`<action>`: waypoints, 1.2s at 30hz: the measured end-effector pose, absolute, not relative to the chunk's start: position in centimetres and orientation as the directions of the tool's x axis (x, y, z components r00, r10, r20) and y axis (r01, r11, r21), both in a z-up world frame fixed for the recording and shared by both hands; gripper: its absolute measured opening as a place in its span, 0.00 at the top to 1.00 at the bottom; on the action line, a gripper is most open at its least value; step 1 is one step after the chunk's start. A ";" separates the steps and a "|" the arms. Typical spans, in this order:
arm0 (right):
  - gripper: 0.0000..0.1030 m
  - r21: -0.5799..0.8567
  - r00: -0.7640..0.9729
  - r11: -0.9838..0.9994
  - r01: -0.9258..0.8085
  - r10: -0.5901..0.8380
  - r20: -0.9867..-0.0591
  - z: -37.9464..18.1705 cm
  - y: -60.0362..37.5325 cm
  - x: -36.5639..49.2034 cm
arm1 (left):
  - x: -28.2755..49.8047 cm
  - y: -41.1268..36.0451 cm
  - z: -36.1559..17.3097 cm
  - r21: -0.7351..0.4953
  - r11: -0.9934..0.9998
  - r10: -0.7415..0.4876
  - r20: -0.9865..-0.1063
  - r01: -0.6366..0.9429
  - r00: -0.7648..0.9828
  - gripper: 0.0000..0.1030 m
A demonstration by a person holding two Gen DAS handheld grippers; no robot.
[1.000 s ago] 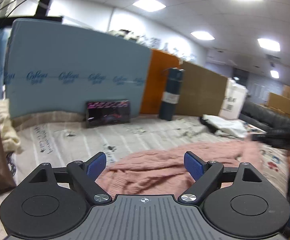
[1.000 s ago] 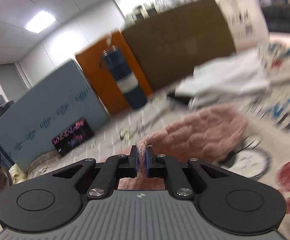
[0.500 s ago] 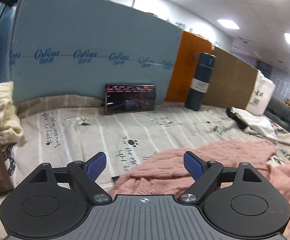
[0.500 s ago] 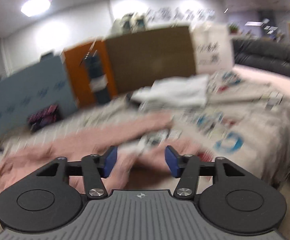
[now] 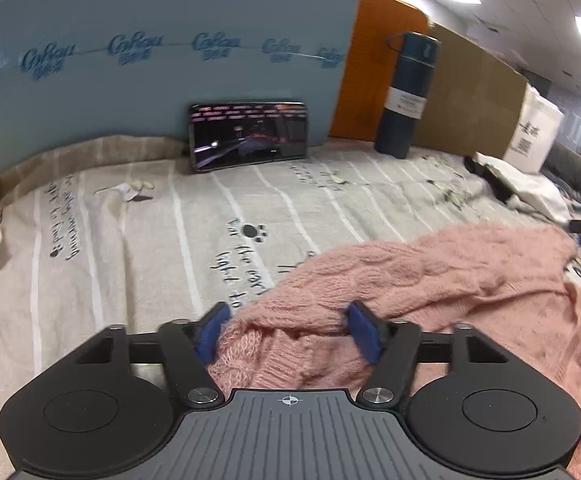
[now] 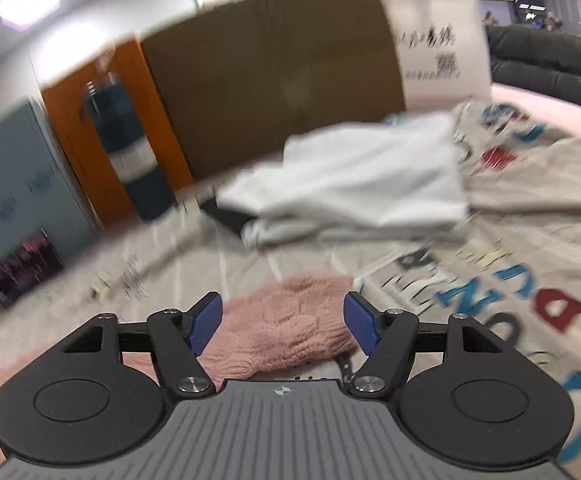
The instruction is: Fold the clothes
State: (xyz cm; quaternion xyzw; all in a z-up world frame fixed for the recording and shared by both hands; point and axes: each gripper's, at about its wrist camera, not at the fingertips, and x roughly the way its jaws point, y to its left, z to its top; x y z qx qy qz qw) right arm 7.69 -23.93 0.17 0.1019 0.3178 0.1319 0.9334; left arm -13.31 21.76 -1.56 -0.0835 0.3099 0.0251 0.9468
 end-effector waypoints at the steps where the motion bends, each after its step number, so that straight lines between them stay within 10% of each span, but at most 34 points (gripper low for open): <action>1: 0.49 0.263 0.752 0.949 -0.175 0.301 -0.587 -0.4 -23.5 8.0 | -13.5 21.6 -1.5 -0.134 0.987 -0.008 -0.590 -0.089 0.807 0.55; 4: 0.65 0.211 0.749 0.957 -0.197 0.286 -0.598 -1.2 -22.2 7.7 | -14.2 21.0 -1.2 -0.138 0.990 -0.048 -0.577 -0.039 0.816 0.83; 10: 0.94 0.226 0.784 0.947 -0.230 0.318 -0.533 0.2 -21.6 6.6 | -16.1 18.9 0.5 0.023 0.995 0.093 -0.477 -0.094 0.874 0.87; 19: 0.96 0.154 0.879 0.928 -0.339 0.371 -0.300 5.5 -17.3 5.9 | -17.4 20.4 5.5 0.125 0.963 0.266 -0.287 -0.240 0.920 0.88; 26: 0.96 0.127 0.851 0.933 -0.336 0.359 -0.384 3.3 -13.2 11.9 | -11.9 24.3 3.8 0.132 0.955 0.298 -0.433 -0.267 0.851 0.86; 30: 0.96 0.059 0.791 0.943 -0.327 0.307 -0.529 -0.4 -11.5 14.9 | -9.5 25.8 0.9 0.127 0.951 0.304 -0.551 -0.281 0.777 0.74; 33: 0.90 0.048 0.765 0.947 -0.316 0.285 -0.577 -1.6 -11.7 15.9 | -9.3 26.5 -0.2 0.145 0.936 0.344 -0.569 -0.321 0.747 0.37; 36: 0.66 0.021 0.784 0.956 -0.292 0.252 -0.567 -1.1 -12.0 15.7 | -10.3 27.5 0.2 0.120 0.929 0.352 -0.569 -0.349 0.743 0.26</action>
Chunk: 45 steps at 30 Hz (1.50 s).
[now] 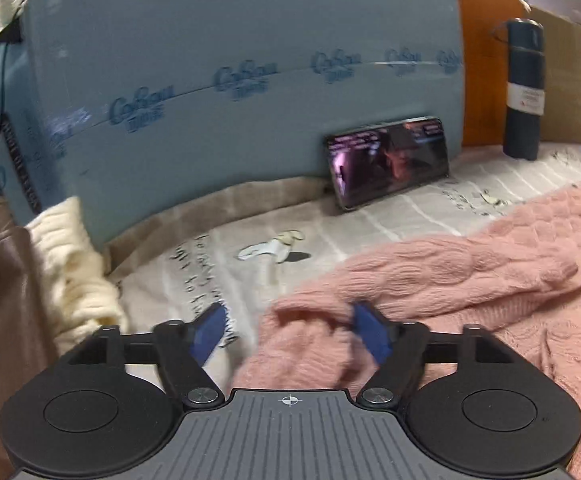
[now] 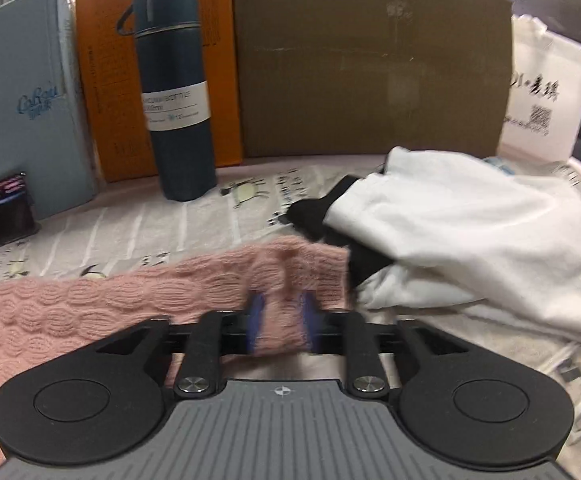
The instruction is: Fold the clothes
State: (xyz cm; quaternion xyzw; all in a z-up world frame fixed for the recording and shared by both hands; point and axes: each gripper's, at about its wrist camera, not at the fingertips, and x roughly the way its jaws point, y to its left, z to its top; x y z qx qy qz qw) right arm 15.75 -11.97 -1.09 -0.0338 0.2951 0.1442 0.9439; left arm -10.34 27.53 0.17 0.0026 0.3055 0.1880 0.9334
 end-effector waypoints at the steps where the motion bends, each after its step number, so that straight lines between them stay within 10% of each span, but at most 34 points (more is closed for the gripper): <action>1: 0.54 0.019 0.795 0.961 -0.276 0.239 -0.558 -0.7 -12.3 15.4 | -10.9 27.8 0.5 0.106 0.930 0.348 -0.566 -0.353 0.748 0.22; 12: 0.43 0.266 0.807 0.953 -0.147 0.271 -0.524 3.8 -21.2 7.6 | -17.0 22.2 3.9 -0.077 0.977 0.148 -0.428 -0.199 0.892 0.15; 22: 0.45 0.510 0.658 0.846 -0.156 0.474 -0.585 2.8 -25.3 0.1 | -16.9 14.7 0.7 -0.035 0.996 -0.083 -0.531 0.076 0.843 0.15; 29: 0.51 0.331 0.684 0.940 -0.087 0.298 -0.665 0.4 -23.3 -0.1 | -17.1 15.1 -0.9 -0.039 0.998 -0.055 -0.566 0.040 0.823 0.15; 34: 0.89 0.256 0.721 0.944 -0.209 0.326 -0.612 -0.2 -21.5 -0.8 | -17.0 15.2 -1.2 -0.051 0.998 -0.066 -0.573 0.044 0.817 0.15; 40: 0.90 0.114 0.868 0.974 -0.195 0.225 -0.443 2.3 -21.9 1.1 | -17.0 15.6 -1.1 -0.081 0.995 -0.092 -0.570 0.056 0.817 0.15; 45: 0.90 0.047 0.826 0.979 -0.200 0.194 -0.529 0.3 -20.8 4.5 | -17.5 15.8 -0.8 -0.062 0.997 -0.073 -0.554 0.046 0.829 0.15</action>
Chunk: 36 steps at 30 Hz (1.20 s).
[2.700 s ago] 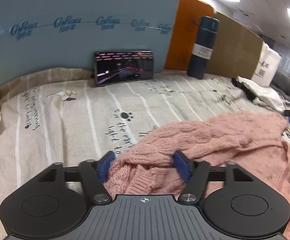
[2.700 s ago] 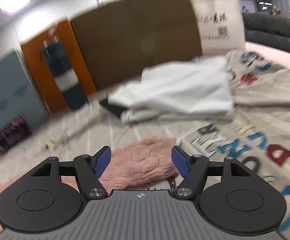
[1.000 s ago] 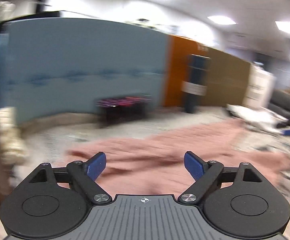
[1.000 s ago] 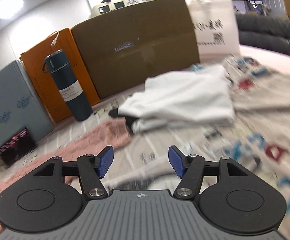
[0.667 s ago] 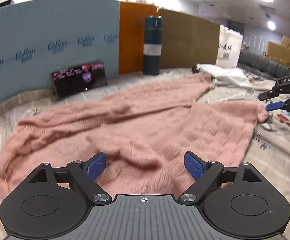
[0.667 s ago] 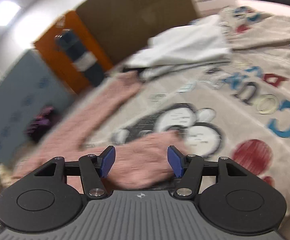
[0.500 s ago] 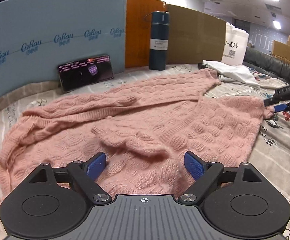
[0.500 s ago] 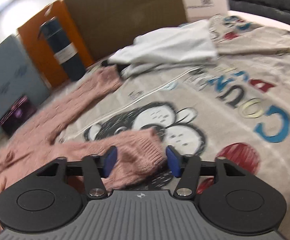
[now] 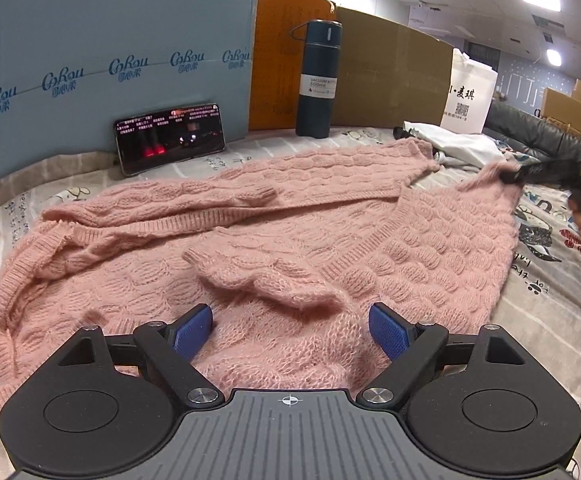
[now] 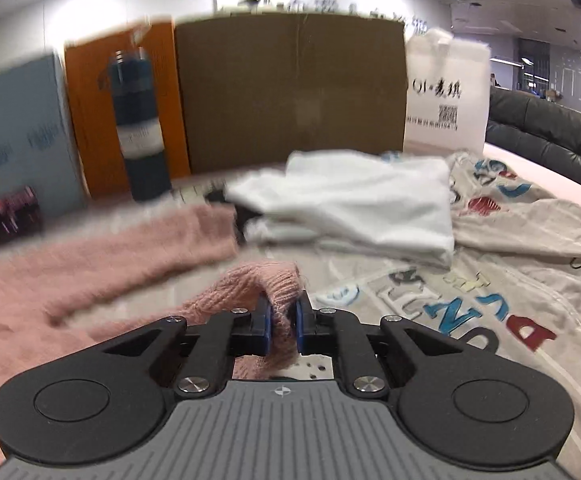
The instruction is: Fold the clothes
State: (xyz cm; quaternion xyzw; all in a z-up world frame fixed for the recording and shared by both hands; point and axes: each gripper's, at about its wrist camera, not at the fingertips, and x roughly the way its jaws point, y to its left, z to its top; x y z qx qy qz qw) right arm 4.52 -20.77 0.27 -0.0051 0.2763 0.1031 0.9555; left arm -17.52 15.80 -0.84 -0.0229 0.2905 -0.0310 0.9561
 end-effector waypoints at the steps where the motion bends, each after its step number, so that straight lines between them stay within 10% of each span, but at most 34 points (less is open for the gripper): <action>1: 0.89 0.047 0.811 0.979 -0.198 0.190 -0.553 -0.4 -20.6 5.1 | -17.9 15.9 -0.5 -0.048 0.998 -0.056 -0.537 0.036 0.842 0.15; 12: 0.40 -0.162 0.918 0.987 -0.021 -0.045 -0.394 1.9 -17.6 5.6 | -24.4 23.5 3.4 -0.026 0.930 0.336 -0.348 -0.367 0.875 0.12; 16: 0.43 -0.072 0.915 0.997 -0.022 -0.009 -0.404 3.8 -16.5 5.4 | -24.6 24.2 2.7 -0.068 0.934 0.307 -0.345 -0.350 0.887 0.11; 26: 0.43 0.205 0.469 0.629 -0.750 0.724 -0.505 5.6 -0.1 -3.4 | -24.6 24.0 1.3 -0.105 0.956 0.225 -0.334 -0.274 0.915 0.11; 32: 0.43 0.172 0.297 0.517 -0.839 0.697 -0.652 2.1 8.6 -6.0 | -25.4 23.9 1.3 -0.121 0.959 0.208 -0.305 -0.255 0.929 0.11; 36: 0.78 0.125 0.348 0.585 -0.802 0.626 -0.698 0.1 8.5 -5.6 | -25.7 24.1 1.4 -0.144 0.959 0.194 -0.288 -0.242 0.938 0.11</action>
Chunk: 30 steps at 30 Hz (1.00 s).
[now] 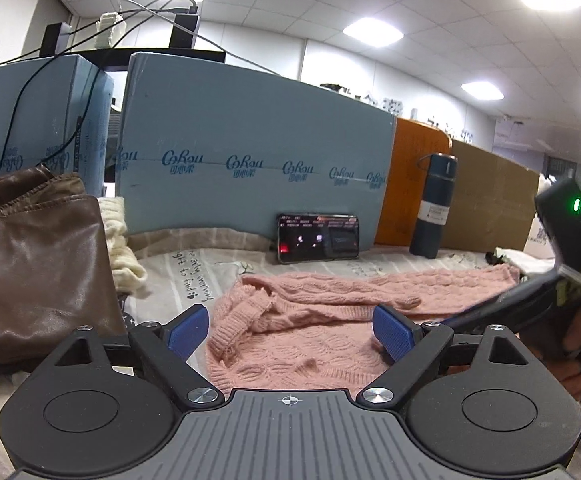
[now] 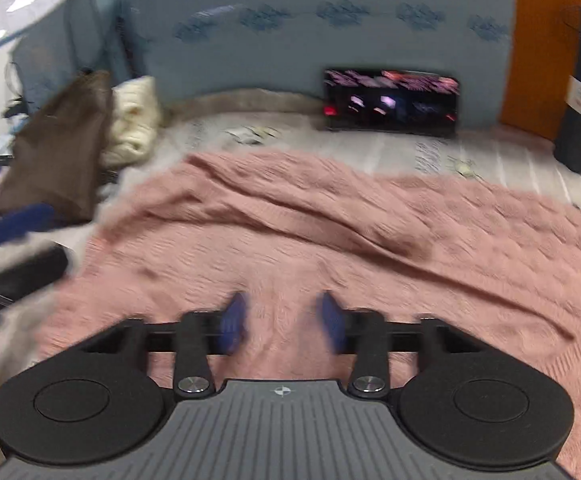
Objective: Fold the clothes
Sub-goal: 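Grasp the sweater hem with the right gripper and pull it straight, then release the hem with the right gripper and move the left tool over the sweater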
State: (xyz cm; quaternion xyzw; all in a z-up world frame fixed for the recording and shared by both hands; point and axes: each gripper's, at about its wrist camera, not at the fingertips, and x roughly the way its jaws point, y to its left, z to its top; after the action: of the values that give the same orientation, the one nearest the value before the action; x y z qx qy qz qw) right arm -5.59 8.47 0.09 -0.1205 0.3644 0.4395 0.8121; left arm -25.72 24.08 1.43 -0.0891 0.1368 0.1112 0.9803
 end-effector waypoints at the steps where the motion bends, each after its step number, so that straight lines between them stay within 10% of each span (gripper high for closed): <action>1: 0.87 0.129 0.356 0.584 -0.801 0.638 -0.683 0.0 7.6 -5.4 | -25.7 24.1 1.4 -0.148 0.959 0.193 -0.287 -0.243 0.938 0.11; 12: 0.87 0.373 0.504 0.620 -0.690 0.782 -0.367 1.8 -3.9 -5.1 | -24.2 22.6 0.7 -0.069 0.982 0.140 -0.351 -0.174 0.926 0.11; 16: 0.53 0.311 0.571 0.697 -0.646 0.712 -0.408 0.6 -5.9 -5.9 | -23.9 21.9 0.5 -0.038 0.987 0.134 -0.366 -0.159 0.921 0.11; 30: 0.28 0.029 0.588 0.737 -0.676 0.562 -0.582 -2.1 -3.9 -5.3 | -22.2 17.3 -1.4 0.257 0.962 0.214 -0.516 -0.089 0.830 0.10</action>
State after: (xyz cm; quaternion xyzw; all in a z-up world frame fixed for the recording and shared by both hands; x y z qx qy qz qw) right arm -5.25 -3.91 -2.07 -0.0980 0.2899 0.3493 0.8856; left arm -22.22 17.30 -1.43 0.1118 0.2808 0.0798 0.9499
